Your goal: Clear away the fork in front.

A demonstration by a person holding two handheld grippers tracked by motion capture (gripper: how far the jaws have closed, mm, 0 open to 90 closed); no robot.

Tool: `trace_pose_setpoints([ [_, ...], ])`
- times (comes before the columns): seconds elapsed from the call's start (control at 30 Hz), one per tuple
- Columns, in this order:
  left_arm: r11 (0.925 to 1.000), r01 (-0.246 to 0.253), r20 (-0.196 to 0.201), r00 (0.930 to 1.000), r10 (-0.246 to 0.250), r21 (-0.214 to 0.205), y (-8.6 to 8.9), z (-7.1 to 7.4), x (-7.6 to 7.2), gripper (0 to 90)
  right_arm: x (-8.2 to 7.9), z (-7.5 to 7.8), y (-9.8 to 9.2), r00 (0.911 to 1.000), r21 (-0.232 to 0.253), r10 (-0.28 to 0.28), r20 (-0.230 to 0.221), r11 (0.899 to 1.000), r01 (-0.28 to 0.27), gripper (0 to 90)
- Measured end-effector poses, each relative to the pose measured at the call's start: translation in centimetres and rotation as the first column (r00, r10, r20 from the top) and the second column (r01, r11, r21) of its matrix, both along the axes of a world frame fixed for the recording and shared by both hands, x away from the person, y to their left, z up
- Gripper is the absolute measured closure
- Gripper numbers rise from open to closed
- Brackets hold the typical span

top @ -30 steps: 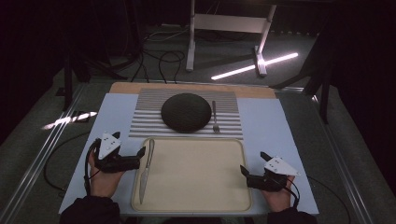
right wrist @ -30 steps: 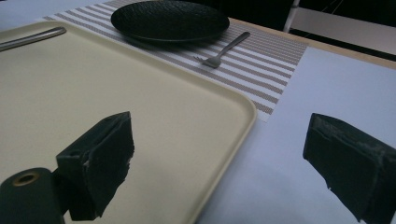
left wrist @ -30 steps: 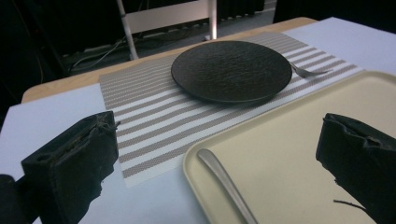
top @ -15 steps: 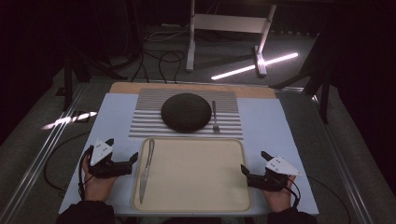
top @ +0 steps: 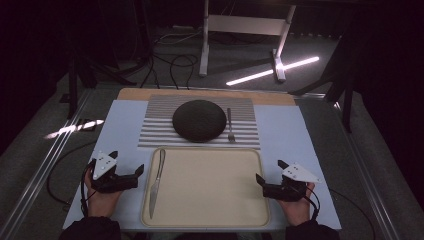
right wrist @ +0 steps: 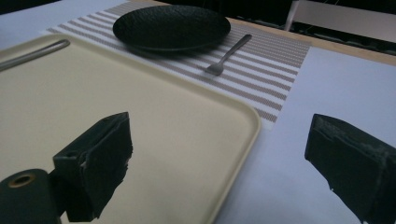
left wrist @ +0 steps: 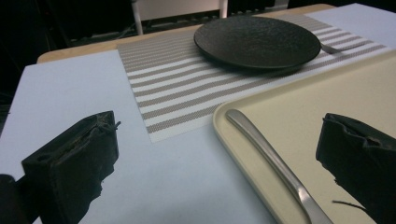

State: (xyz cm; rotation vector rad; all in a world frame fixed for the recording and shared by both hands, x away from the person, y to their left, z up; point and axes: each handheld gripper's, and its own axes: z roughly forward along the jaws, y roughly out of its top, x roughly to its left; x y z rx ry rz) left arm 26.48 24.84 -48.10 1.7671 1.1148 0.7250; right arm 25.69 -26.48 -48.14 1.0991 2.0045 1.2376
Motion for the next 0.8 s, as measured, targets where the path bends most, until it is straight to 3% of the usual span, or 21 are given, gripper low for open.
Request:
trace_pose_setpoints([
  [0.07, 1.0000, 0.000, 0.001, 1.0000, 0.000, 0.005, -0.1, -0.1, 0.0, 0.0, 0.3, 0.4, 0.1, 0.9999, 0.011, -0.002, -0.013, 1.000, 0.003, 7.4],
  [0.6, 0.9997, -0.022, 0.022, 0.9995, 0.022, 0.010, -0.4, -0.2, -0.2, 0.0, 3.3, 3.0, 2.2, 0.9974, -0.046, -0.007, -0.072, 0.999, 0.004, 7.8],
  [0.7, 0.9998, -0.019, 0.016, 0.9997, 0.019, 0.007, -0.4, -0.3, -0.2, 0.0, 3.9, 3.6, 2.6, 0.9971, -0.069, -0.008, -0.076, 0.998, 0.003, 8.0],
  [0.8, 0.9999, -0.014, 0.011, 0.9998, 0.014, 0.007, -0.7, -0.5, -0.2, 0.0, 4.5, 4.2, 2.9, 0.9951, -0.060, -0.007, -0.098, 0.998, 0.001, 8.0],
])
